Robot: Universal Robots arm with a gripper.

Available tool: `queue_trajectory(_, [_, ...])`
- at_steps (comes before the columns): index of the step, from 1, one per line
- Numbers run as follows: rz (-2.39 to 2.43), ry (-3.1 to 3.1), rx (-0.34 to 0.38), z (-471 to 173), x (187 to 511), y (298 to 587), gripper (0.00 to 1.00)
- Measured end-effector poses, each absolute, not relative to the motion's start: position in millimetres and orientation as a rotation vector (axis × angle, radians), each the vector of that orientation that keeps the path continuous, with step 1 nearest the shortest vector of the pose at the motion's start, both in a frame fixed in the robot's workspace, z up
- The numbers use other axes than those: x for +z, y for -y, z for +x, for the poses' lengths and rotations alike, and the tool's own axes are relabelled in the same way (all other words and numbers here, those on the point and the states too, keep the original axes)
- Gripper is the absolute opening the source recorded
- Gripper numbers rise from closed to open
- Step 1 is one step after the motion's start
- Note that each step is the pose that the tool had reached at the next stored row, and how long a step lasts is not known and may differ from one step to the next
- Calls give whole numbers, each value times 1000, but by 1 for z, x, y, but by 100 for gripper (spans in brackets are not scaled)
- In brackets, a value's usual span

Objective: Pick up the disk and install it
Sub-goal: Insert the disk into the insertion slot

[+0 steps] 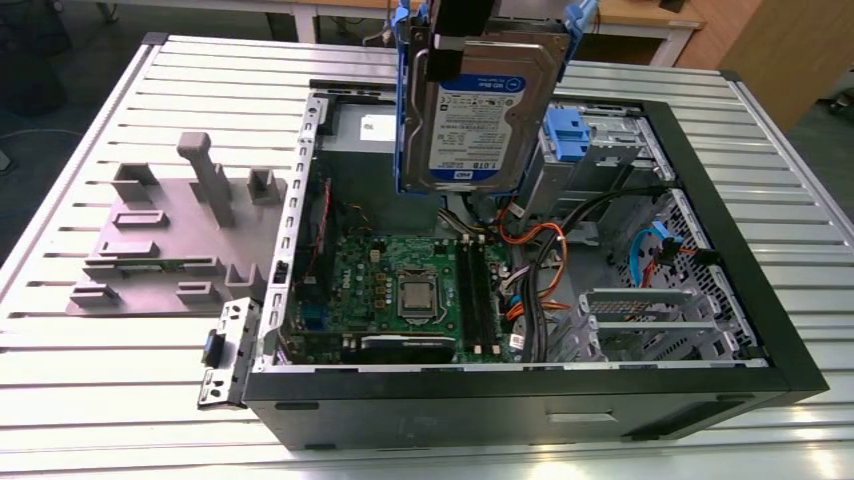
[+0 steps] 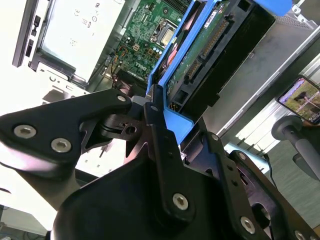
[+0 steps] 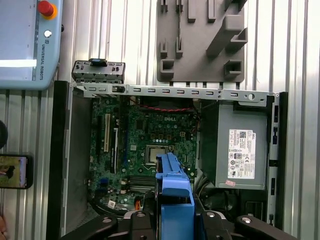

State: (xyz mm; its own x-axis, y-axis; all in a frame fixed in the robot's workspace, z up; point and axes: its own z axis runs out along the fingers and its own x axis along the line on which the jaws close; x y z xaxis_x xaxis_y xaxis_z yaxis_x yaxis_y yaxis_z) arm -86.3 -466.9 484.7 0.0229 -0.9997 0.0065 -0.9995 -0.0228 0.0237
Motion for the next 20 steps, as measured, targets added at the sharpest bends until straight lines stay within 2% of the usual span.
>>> queue_trajectory(20, [2231,2181,-19,-86,485,474,36])
